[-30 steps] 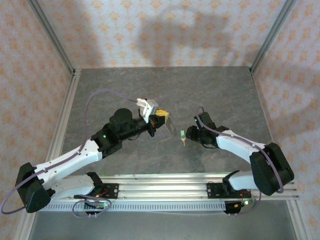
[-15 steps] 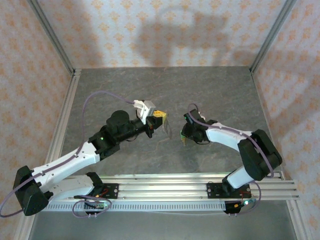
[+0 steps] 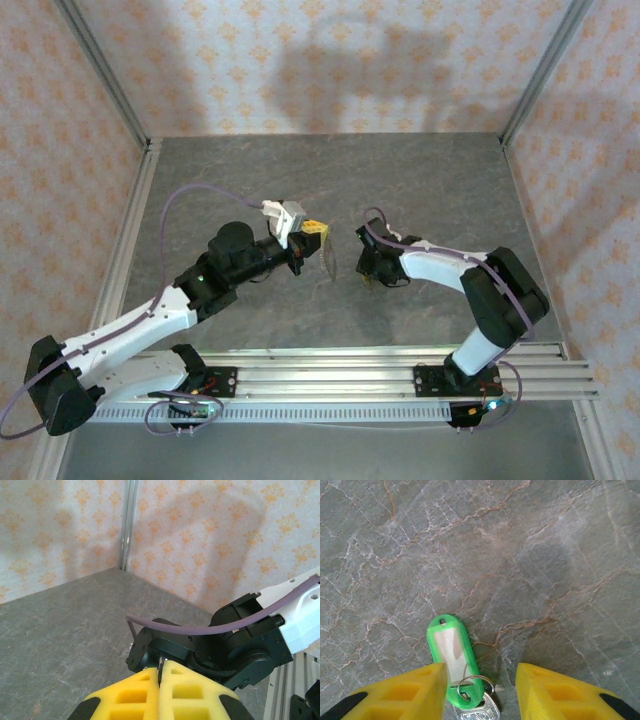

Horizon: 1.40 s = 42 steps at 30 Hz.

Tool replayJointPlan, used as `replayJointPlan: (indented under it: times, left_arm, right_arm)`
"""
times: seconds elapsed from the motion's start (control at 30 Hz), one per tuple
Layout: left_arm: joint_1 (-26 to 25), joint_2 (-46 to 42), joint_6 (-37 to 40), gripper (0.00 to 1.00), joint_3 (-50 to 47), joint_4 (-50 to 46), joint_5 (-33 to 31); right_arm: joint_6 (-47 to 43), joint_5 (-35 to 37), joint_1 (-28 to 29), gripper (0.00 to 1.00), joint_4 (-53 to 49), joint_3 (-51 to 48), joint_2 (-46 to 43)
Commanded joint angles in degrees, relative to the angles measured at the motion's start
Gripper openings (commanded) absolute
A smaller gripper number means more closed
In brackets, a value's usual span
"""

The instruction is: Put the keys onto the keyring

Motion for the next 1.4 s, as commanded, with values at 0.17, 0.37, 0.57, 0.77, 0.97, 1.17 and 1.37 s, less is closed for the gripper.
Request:
replayJointPlan:
  times: [0.17, 0.37, 0.57, 0.77, 0.97, 1.17, 1.37]
  left_arm:
    - [0.77, -1.64, 0.07, 0.0, -0.61, 3.94, 0.08]
    - [0.86, -1.31, -0.19, 0.0, -0.38, 4.15, 0.14]
    - [0.94, -0.91, -0.55, 0.0, -0.09, 4.37, 0.31]
    - [0.94, -0.5, -0.62, 0.0, 0.58, 4.25, 0.69]
    - [0.94, -0.2, -0.55, 0.0, 1.08, 4.06, 0.75]
    - [0.94, 0.02, -0.57, 0.0, 1.39, 3.95, 0.84]
    - [0.94, 0.21, -0.66, 0.0, 1.45, 3.93, 0.84]
  right_arm:
    - [0.47, 1.01, 0.39, 0.25, -1.89, 0.73, 1.08]
    - [-0.04, 0.65, 0.4, 0.1, -1.98, 0.36, 0.05]
    - [-0.57, 1.07, 0.4, 0.04, -2.76, -0.22, -1.86]
    - [-1.21, 1.19, 0.39, 0.19, -2.96, -1.03, -3.0]
    - [-1.12, -0.3, 0.4, 0.25, -1.53, -2.66, -4.06]
    - [-1.07, -1.9, 0.39, 0.26, -0.01, -3.59, -4.2]
    - [-0.96, -3.13, 0.39, 0.26, 1.21, -3.88, -4.33]
